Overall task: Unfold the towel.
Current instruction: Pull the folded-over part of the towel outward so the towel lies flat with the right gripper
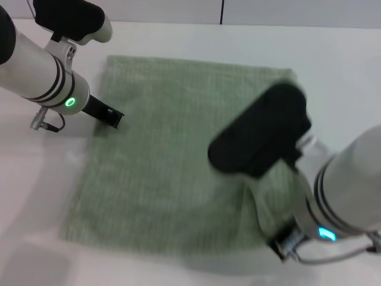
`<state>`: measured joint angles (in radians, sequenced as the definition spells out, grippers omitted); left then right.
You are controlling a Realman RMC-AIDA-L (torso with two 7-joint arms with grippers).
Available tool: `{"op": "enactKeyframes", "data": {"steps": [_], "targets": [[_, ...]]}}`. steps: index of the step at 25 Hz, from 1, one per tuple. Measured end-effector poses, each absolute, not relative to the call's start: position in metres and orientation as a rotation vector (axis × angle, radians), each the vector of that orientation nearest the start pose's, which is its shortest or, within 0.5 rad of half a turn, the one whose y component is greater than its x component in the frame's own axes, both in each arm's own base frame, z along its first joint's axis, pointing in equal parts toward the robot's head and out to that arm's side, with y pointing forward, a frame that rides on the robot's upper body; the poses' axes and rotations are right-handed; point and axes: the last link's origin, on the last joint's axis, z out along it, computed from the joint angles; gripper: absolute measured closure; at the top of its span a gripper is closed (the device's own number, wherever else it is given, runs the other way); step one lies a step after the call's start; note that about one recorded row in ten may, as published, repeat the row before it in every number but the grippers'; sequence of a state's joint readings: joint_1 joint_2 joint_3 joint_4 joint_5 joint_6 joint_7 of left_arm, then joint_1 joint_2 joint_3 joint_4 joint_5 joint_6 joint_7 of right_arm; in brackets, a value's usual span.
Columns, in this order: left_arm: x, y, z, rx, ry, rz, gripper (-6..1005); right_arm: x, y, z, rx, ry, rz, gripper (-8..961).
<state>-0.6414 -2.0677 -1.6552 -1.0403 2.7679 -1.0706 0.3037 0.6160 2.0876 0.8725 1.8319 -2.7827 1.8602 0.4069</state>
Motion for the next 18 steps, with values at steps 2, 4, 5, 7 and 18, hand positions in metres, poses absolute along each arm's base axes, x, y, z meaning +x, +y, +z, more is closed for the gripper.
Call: {"op": "enactKeyframes", "data": {"steps": [2,4,5,7,18], "targets": [[-0.228,0.402,-0.024,-2.203,-1.034,0.411,915,0.109,0.215,-0.072,-2.346,0.855,-0.953,826],[-0.224,0.403,-0.022,-2.204,-1.023,0.396,915,0.116,0.209,-0.077,-2.334,0.828,-1.016,819],[-0.219,0.405,-0.020,-2.204,-1.010,0.379,914,0.119,0.209,-0.077,-2.314,0.818,-1.025,816],[-0.216,0.406,-0.019,-2.204,-1.002,0.370,914,0.119,0.210,-0.077,-2.306,0.817,-1.016,809],[-0.209,0.408,-0.020,-2.212,-0.975,0.355,910,0.092,0.221,-0.065,-2.361,0.817,-0.760,567]]}}
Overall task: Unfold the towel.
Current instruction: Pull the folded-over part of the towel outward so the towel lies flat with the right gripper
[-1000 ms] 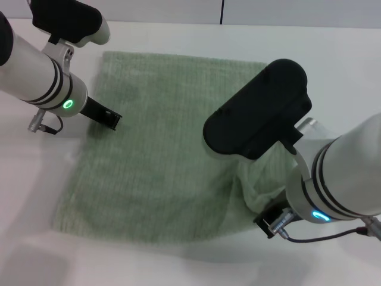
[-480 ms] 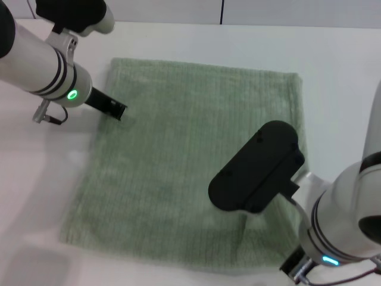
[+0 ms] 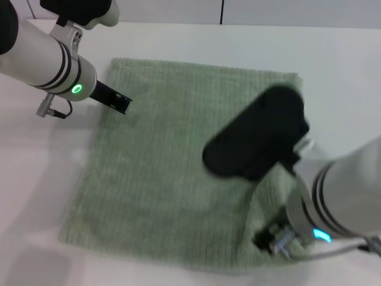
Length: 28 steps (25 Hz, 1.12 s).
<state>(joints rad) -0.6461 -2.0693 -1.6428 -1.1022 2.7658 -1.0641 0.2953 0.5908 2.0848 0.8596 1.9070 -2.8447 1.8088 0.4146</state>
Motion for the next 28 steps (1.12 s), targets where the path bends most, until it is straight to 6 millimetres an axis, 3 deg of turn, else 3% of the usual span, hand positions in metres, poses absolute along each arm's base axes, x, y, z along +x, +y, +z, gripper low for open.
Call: {"op": "enactKeyframes", "data": {"steps": [2,6,10,14,18,22,26,28], "targets": [[-0.207,0.409,-0.021,-2.213,-0.964,0.348,909,0.095,0.237,-0.074,-2.349,0.794,-0.704,508],[-0.206,0.408,-0.022,-2.217,-0.957,0.350,908,0.100,0.246,-0.086,-2.356,0.772,-0.718,389],[-0.206,0.408,-0.023,-2.220,-0.954,0.352,906,0.108,0.249,-0.089,-2.341,0.800,-0.784,395],[-0.207,0.408,-0.022,-2.218,-0.955,0.361,905,0.113,0.244,-0.077,-2.286,0.825,-0.859,396],[-0.207,0.408,-0.022,-2.219,-0.953,0.369,903,0.103,0.236,-0.063,-2.265,0.838,-0.843,396],[-0.206,0.407,-0.022,-2.223,-0.953,0.375,902,0.090,0.236,-0.050,-2.265,0.852,-0.711,397],[-0.204,0.408,-0.023,-2.228,-0.942,0.379,901,0.086,0.244,-0.056,-2.292,0.825,-0.627,397],[-0.203,0.407,-0.025,-2.236,-0.932,0.386,900,0.095,0.255,-0.075,-2.323,0.788,-0.634,397]]}}
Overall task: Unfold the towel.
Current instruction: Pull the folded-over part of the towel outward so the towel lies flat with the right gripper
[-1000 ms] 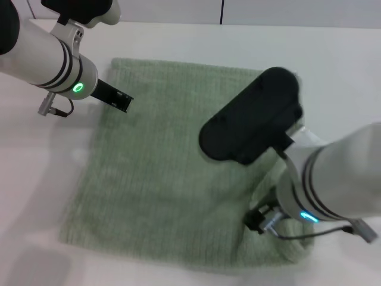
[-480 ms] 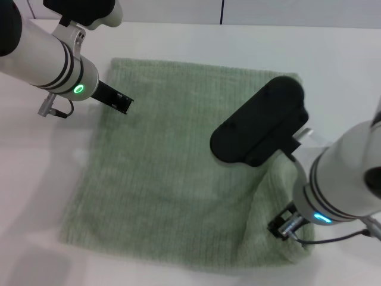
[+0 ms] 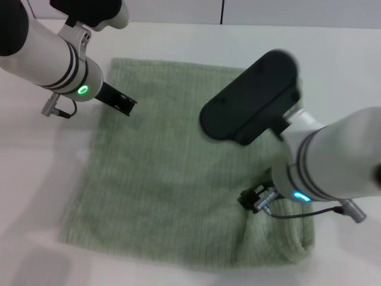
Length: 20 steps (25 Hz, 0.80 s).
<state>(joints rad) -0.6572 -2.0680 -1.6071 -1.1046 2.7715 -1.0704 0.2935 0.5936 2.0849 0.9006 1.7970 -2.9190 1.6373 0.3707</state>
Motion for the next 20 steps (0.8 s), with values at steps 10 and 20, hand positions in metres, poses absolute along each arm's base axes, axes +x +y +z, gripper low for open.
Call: {"op": "enactKeyframes", "data": {"steps": [10,20], "targets": [[-0.202,0.406,-0.027,-2.241,-0.920,0.390,896,0.118,0.262,-0.084,-2.278,0.809,-0.777,398],[-0.198,0.408,-0.027,-2.247,-0.911,0.391,893,0.106,0.235,-0.060,-2.262,0.864,-0.797,399]]}}
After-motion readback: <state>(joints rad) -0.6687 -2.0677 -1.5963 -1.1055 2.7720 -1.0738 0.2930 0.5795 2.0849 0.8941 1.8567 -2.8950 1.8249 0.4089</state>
